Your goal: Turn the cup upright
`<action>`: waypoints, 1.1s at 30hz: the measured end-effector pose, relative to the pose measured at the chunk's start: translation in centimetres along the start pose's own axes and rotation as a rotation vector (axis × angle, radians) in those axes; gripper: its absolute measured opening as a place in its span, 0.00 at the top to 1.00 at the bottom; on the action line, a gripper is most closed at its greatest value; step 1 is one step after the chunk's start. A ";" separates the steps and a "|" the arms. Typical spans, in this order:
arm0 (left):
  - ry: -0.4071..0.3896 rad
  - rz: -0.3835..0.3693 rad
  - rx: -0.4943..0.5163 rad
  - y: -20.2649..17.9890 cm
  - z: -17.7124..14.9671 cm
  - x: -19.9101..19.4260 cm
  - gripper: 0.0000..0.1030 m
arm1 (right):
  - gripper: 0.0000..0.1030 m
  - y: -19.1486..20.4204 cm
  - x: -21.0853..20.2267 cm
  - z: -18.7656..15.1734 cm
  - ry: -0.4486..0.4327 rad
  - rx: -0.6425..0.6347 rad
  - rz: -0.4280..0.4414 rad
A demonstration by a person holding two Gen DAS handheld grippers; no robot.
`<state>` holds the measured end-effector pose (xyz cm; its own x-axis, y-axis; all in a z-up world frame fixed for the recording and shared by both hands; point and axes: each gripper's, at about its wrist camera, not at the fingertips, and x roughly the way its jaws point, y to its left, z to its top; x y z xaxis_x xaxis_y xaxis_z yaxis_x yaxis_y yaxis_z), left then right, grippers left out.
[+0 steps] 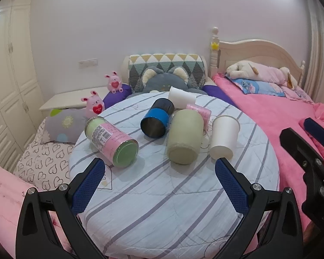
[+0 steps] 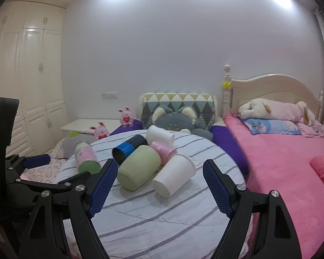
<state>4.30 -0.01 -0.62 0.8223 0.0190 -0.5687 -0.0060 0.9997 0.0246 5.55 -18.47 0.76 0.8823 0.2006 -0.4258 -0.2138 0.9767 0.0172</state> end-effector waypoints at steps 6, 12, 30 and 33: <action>-0.027 0.011 -0.024 -0.3 0.2 0.1 0.00 | 0.20 -0.9 -0.3 0.1 -0.019 -0.007 -0.071; -0.032 0.010 -0.038 -0.4 0.2 0.0 0.00 | 0.20 -1.6 -0.2 -0.1 -0.012 0.011 -0.075; -0.007 0.017 -0.044 -0.3 -0.2 0.6 0.00 | 0.20 -1.6 0.5 -0.2 0.003 0.019 -0.064; -0.002 0.018 -0.040 -0.3 0.0 0.6 0.00 | 0.20 -1.8 0.7 -0.3 0.004 0.021 -0.064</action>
<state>4.78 -0.30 -1.02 0.8231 0.0365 -0.5667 -0.0430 0.9991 0.0019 6.37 -20.12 0.14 0.8921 0.1373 -0.4304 -0.1479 0.9890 0.0088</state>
